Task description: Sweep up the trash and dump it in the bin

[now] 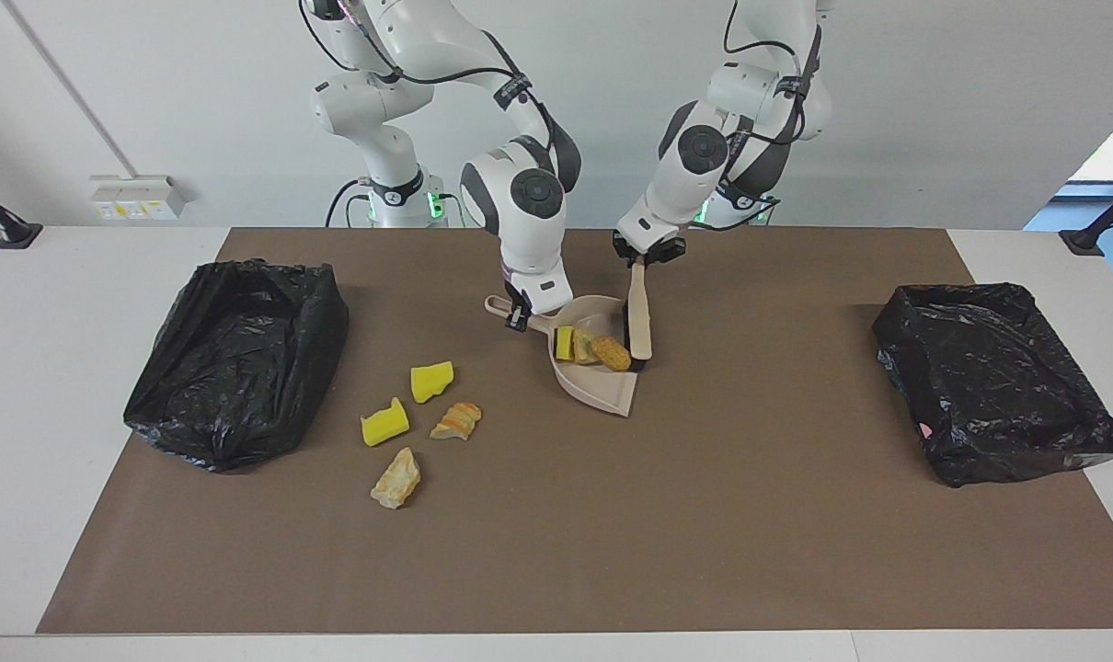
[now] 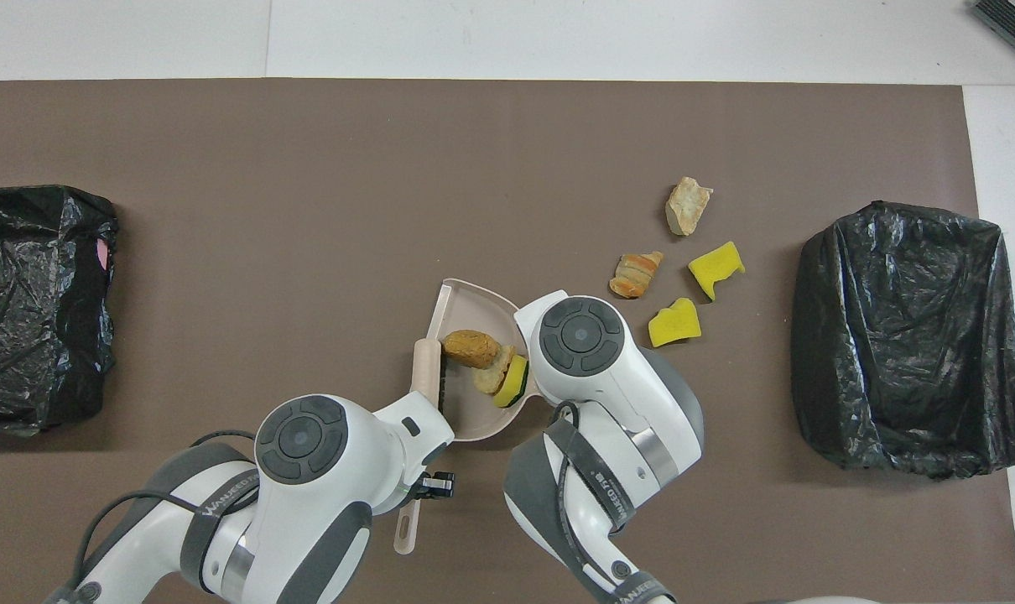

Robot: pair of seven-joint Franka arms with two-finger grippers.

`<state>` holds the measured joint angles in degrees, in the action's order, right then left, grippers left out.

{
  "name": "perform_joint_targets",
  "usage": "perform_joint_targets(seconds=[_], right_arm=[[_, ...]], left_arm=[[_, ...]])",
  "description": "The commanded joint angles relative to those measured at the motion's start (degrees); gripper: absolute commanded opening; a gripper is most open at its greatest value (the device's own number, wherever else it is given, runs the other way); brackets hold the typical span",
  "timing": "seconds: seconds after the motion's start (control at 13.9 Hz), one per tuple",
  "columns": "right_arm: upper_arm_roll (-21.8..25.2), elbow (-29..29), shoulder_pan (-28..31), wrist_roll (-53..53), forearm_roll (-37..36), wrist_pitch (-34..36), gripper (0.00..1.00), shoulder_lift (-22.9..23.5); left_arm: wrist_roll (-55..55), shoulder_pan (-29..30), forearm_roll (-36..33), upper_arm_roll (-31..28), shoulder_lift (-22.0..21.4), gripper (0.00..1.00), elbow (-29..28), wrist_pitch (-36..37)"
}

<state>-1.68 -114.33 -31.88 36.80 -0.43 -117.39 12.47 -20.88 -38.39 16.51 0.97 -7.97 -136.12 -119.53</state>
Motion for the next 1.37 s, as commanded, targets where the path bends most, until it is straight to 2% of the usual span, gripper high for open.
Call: perform_joint_targets(seconds=[0.0,0.29,0.58,0.79,1.01,1.3], right_arm=[[-0.43,-2.04,0.68,0.64,-0.71,-1.09,0.00,-1.22],[-0.43,-1.95,0.68,0.64,-0.71,-1.09,0.00,-1.22],[-0.43,-1.33,0.85,0.46,-0.62,-0.82,0.00,-1.13],[-0.34,-0.63,3.83,0.55,-0.53,0.23,0.00,-3.75],[-0.25,-0.11,8.49,3.26,-0.53,3.12,0.00,-7.89],[0.19,6.30,16.21,6.87,-0.45,9.89,0.00,-10.00]], left_arm=[[1.37,-1.08,0.98,-1.15,1.47,0.00,2.08,0.70],[0.84,-0.02,-0.51,-1.76,-0.20,0.00,2.61,7.19],[-2.57,3.05,-3.41,-1.59,-5.11,0.00,2.70,12.29],[-7.48,2.10,-5.69,-0.89,-8.46,0.00,0.95,13.80],[-10.14,1.65,-5.70,3.41,-12.23,0.00,-2.82,12.66],[-19.72,0.26,-5.70,12.11,-13.03,0.00,-5.46,10.38]])
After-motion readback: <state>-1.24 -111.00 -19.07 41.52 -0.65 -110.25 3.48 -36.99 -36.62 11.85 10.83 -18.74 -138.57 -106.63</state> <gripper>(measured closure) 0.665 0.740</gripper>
